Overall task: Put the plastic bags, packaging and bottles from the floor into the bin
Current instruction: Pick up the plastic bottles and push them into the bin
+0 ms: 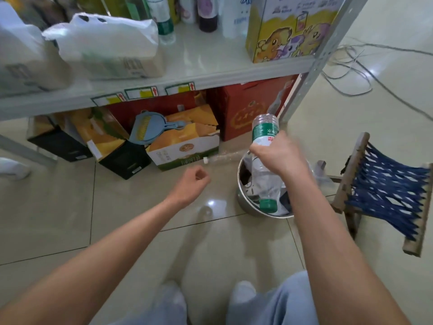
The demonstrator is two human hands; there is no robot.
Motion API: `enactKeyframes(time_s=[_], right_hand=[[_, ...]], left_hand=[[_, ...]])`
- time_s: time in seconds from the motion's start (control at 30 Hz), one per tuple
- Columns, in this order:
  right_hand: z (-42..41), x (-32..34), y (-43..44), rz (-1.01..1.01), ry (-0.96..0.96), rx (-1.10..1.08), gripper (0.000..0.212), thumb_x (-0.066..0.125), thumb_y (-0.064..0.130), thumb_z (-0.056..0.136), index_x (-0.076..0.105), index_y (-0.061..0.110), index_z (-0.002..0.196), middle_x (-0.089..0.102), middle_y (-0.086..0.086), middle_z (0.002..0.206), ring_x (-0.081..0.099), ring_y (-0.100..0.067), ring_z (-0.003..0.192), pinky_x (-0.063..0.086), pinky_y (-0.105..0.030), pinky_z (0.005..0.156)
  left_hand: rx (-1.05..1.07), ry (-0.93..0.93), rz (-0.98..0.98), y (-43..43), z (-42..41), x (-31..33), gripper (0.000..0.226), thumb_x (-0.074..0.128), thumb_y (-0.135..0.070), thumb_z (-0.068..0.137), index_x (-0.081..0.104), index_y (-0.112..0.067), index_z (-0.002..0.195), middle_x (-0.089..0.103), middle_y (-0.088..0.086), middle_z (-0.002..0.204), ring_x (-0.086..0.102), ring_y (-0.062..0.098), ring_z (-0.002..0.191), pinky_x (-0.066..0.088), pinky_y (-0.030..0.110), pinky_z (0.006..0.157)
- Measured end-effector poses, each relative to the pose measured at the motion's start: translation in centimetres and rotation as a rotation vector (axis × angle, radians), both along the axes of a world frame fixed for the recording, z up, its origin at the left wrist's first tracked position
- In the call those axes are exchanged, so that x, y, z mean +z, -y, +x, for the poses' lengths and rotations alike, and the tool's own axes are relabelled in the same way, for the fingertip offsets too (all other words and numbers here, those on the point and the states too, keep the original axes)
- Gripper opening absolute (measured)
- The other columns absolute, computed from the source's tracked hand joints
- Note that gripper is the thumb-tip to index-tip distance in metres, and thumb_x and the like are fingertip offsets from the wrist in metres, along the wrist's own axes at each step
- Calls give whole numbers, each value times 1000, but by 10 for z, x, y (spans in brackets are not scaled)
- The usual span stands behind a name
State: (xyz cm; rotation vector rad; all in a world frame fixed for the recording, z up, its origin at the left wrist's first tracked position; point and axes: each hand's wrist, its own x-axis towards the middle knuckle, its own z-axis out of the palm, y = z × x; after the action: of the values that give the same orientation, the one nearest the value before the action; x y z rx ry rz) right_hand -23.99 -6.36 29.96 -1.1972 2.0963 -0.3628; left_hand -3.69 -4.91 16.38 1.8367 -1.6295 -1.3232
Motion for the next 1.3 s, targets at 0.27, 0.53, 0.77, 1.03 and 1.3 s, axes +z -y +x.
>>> enactKeyframes(time_s=[0.27,0.53,0.77,1.03,1.3], right_hand=[[-5,-19,26,-30,-132,-73,57,62,43,86,45,12,130,51,-8,98,48,-29,85,35,-32,71],[2,-37,19,-43,-310,108,64,62,52,89,35,20,137,44,-1,81,46,-20,70,31,-30,50],[-4,-38,28,-24,-298,75,57,62,54,87,45,13,123,45,2,80,43,-11,63,38,-29,56],[-13,-13,40,8,-52,-64,58,69,54,79,59,9,116,61,-7,95,59,-26,81,41,-29,60],[-15,17,19,-55,835,-312,65,86,38,69,64,0,116,76,-12,95,76,-26,77,60,-36,61]], left_hand=[[-245,412,-56,91,-20,-157,40,65,-25,88,60,-12,125,63,10,126,62,29,113,50,36,92],[-467,699,-125,164,-79,-247,51,56,-29,93,43,-16,140,55,12,138,57,31,122,46,45,96],[-155,540,158,126,-55,-222,69,65,-50,83,49,-6,133,62,16,127,63,35,111,48,38,83],[-33,210,216,75,-21,-79,62,65,-67,69,65,-19,110,71,-2,104,67,16,88,56,35,80],[64,-230,-27,10,-41,95,48,59,-59,91,48,-31,129,63,-20,106,62,-12,87,47,19,74]])
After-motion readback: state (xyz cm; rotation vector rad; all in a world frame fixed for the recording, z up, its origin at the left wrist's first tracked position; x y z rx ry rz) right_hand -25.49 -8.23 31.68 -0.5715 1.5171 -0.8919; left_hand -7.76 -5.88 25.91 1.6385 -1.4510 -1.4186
